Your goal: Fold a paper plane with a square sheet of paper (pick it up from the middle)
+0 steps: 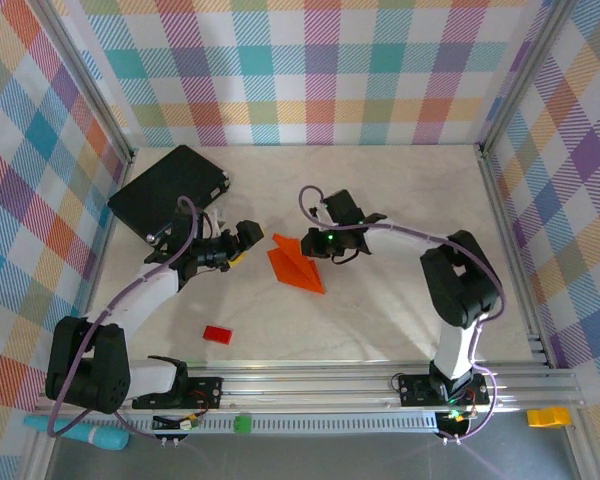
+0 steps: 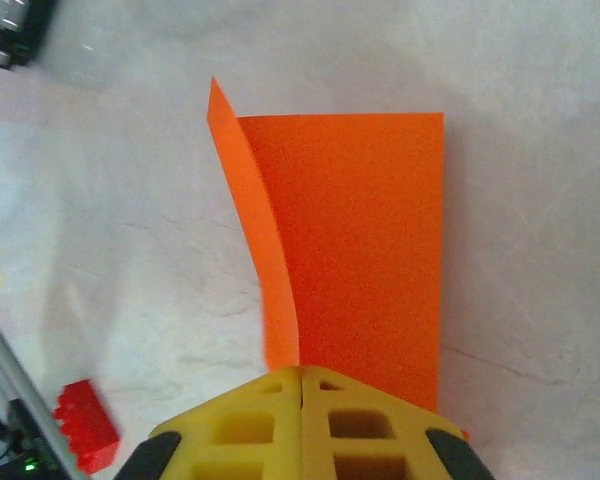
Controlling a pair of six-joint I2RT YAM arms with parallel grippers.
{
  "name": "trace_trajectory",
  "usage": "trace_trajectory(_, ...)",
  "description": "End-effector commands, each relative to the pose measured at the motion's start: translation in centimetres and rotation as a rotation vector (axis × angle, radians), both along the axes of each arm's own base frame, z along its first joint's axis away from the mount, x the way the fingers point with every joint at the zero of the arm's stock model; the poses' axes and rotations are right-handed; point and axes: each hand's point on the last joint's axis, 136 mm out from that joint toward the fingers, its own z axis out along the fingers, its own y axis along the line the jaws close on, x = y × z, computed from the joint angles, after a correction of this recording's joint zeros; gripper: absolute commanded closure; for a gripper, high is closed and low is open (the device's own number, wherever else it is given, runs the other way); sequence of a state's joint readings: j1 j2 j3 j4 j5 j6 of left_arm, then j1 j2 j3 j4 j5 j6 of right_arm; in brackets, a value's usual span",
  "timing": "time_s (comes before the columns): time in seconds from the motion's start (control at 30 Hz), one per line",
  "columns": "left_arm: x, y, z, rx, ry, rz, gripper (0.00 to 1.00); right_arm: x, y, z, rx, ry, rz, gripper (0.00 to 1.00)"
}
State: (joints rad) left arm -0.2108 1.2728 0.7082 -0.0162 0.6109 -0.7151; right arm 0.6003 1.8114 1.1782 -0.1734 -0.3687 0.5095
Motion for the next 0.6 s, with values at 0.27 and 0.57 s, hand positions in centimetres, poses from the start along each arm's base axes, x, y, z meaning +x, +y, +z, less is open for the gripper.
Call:
trace_trajectory(0.27, 0.6, -5.7, 6.1, -0.364, -0.183, -0.115, 0.0, 0.4, 0.8, 12.4, 0.375, -0.11, -0.07, 0.98)
trace_trajectory(0.57, 0.0, -8.4, 7.5, -0.436, -0.253, -0.189, 0.28, -0.3, 1.1, 15.1, 0.497, -0.078, -0.085, 0.97)
